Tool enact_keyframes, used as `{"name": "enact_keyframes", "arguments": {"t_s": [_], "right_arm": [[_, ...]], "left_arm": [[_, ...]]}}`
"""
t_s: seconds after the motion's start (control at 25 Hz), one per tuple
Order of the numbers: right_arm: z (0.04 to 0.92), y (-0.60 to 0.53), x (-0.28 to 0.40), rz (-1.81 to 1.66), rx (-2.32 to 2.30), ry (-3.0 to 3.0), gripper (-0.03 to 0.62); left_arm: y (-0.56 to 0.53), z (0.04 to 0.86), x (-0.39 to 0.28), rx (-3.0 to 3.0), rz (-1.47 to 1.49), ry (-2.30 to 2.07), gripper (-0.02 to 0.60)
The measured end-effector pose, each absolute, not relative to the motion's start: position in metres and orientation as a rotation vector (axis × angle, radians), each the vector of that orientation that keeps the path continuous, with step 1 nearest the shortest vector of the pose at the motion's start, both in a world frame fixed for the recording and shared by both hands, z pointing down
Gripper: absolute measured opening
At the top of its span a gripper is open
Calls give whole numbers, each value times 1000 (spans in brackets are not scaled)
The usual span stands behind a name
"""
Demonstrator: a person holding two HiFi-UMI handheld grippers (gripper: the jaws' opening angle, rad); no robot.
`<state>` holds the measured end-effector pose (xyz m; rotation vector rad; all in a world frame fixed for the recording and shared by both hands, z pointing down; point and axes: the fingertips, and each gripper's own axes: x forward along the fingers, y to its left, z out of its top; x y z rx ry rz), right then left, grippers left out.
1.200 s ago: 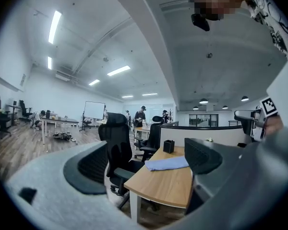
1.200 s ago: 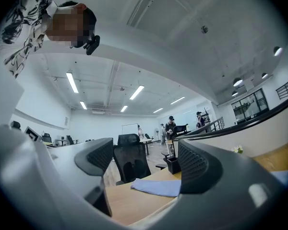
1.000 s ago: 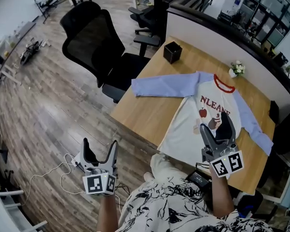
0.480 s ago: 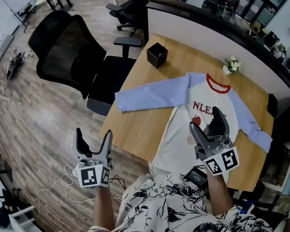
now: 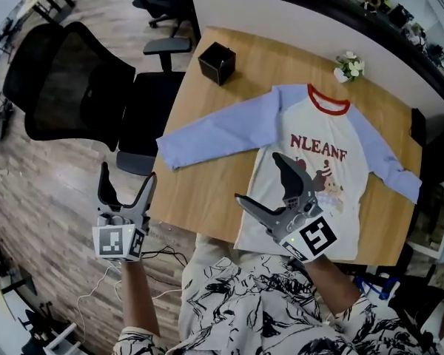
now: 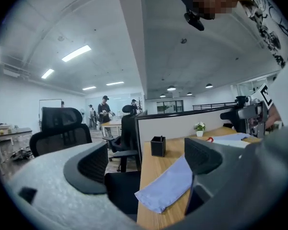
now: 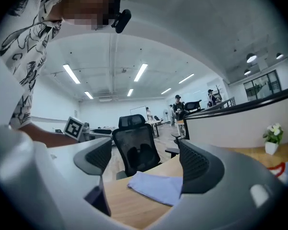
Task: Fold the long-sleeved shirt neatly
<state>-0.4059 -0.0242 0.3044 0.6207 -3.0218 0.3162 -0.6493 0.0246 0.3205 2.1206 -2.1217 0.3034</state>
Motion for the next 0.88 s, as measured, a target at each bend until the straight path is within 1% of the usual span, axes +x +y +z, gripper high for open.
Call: {"name": "enact_keyframes", "arguments": {"t_s": [0.08, 0.2, 0.36, 0.56, 0.76, 0.88], "right_arm": [[317, -21, -430, 286, 603, -2992, 436], [359, -14, -467, 199, 559, -2828, 436], [407, -8, -520, 232, 544, -2708, 436], [467, 11, -580, 258, 532, -2629, 431], [522, 14, -610, 381, 546, -2524, 358], [549, 16, -623, 439, 541, -2450, 334]], "left_arm": [[2, 341, -664, 2152, 305, -2030, 489], [-27, 377, -690, 2165, 320, -1948, 489], [-59, 427, -711, 2191, 391, -1812, 489], [-70, 483, -724, 2198, 461, -1640, 489], [-77, 523, -711, 2307, 600, -1434, 453], [-74, 544, -705, 2359, 672, -1300, 409]]}}
